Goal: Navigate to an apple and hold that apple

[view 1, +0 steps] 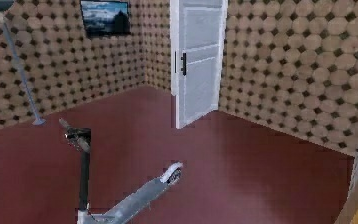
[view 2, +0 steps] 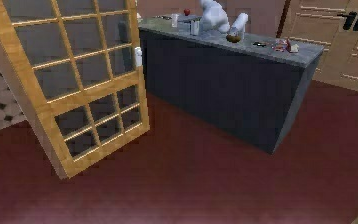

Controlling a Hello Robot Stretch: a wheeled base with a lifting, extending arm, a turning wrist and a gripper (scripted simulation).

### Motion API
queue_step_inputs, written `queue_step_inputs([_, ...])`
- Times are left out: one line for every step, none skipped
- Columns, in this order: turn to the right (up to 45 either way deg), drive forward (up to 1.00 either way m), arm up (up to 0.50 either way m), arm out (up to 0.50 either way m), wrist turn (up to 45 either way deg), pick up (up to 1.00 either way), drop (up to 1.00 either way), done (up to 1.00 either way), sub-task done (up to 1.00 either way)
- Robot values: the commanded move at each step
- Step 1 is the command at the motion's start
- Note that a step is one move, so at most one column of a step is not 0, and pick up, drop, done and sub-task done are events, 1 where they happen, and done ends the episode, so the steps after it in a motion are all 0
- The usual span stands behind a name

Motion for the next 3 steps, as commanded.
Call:
queue_step_inputs([0.0,0.10,0.00,0.00,0.0,0.00,0.00,0.00,0.00])
queue_step_inputs([21.0,0.00,0.00,0.00,0.0,0.00,0.00,0.00,0.00])
queue_step_inputs([0.0,0.20,0.00,0.00,0.0,0.00,0.00,0.00,0.00])
